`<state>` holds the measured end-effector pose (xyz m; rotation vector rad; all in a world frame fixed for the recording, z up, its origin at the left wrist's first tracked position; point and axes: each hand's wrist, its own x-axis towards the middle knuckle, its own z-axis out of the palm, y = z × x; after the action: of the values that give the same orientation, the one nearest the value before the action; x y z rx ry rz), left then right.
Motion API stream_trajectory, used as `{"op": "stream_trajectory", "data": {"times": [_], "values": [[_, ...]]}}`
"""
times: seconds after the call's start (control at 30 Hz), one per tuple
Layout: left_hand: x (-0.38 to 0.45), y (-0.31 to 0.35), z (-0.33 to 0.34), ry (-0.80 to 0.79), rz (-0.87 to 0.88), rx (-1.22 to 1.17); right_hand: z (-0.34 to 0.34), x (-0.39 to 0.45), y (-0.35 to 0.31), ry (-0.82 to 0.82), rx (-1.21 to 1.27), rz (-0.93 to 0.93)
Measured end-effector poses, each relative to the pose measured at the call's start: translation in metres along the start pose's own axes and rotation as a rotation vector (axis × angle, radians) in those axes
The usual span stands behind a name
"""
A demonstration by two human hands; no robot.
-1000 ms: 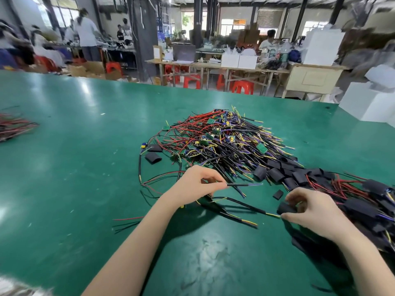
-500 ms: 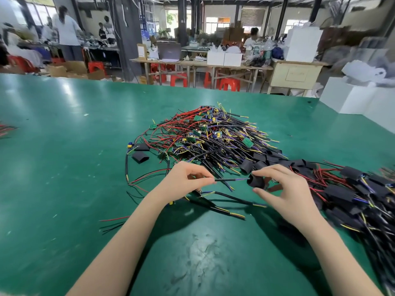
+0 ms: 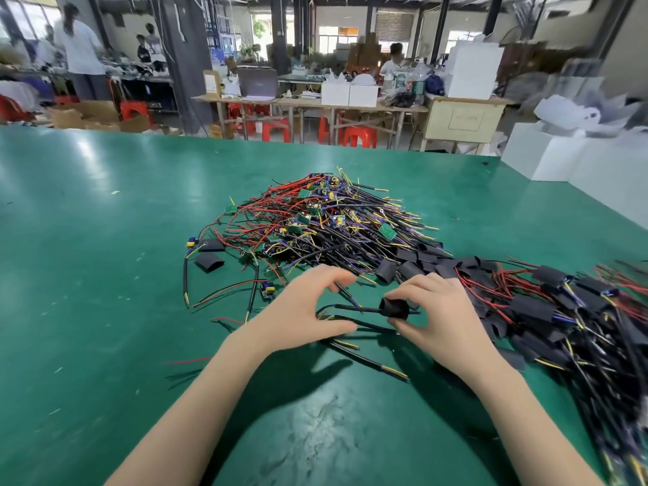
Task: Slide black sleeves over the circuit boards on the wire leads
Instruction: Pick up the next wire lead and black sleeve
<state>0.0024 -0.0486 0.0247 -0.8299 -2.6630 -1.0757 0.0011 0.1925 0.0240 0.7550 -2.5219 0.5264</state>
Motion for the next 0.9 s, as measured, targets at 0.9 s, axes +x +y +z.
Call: {"op": "stream_trajectory", "data": {"times": [0.9], "values": [[-0.005, 0.004, -0.012, 0.241, 0.009, 0.036, 0.015, 0.007, -0.035, 0.097, 0.303, 0.013]]}}
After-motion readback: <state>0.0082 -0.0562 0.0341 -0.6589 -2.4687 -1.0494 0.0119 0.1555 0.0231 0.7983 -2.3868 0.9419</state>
